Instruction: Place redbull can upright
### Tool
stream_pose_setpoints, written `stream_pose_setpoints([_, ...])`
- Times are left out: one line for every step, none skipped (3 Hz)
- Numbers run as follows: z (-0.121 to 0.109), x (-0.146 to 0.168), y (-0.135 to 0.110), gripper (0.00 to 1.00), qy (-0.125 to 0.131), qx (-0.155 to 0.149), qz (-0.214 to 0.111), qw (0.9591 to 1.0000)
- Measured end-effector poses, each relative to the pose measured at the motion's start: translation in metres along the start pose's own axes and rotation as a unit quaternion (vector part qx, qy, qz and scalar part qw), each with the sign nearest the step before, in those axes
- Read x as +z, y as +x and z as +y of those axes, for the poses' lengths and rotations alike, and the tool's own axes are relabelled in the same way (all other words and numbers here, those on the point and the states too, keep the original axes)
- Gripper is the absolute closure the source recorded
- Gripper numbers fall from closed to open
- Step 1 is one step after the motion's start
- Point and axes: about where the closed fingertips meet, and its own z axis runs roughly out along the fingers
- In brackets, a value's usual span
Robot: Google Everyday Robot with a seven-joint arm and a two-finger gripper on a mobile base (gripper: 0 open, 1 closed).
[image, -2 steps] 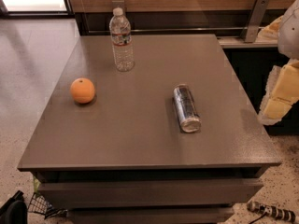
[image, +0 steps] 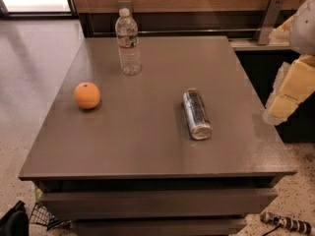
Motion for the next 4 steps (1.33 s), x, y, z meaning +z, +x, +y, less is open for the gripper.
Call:
stream_pose_setpoints([-0.005,0.01,-0.02,0.0,-0.028,0.064,-0.059,0.9958])
stream_pose_setpoints([-0.007,0.03,-0.055,0.0,-0.046,0.143,-0.081,0.9853])
stream_pose_setpoints([-0.018,0.049,-0.075,0.0,-0.046,0.23,-0.056,0.9706])
stream_pose_setpoints([-0.032,0.067,-0.061,0.0,-0.063,0.299,-0.026,0.9518])
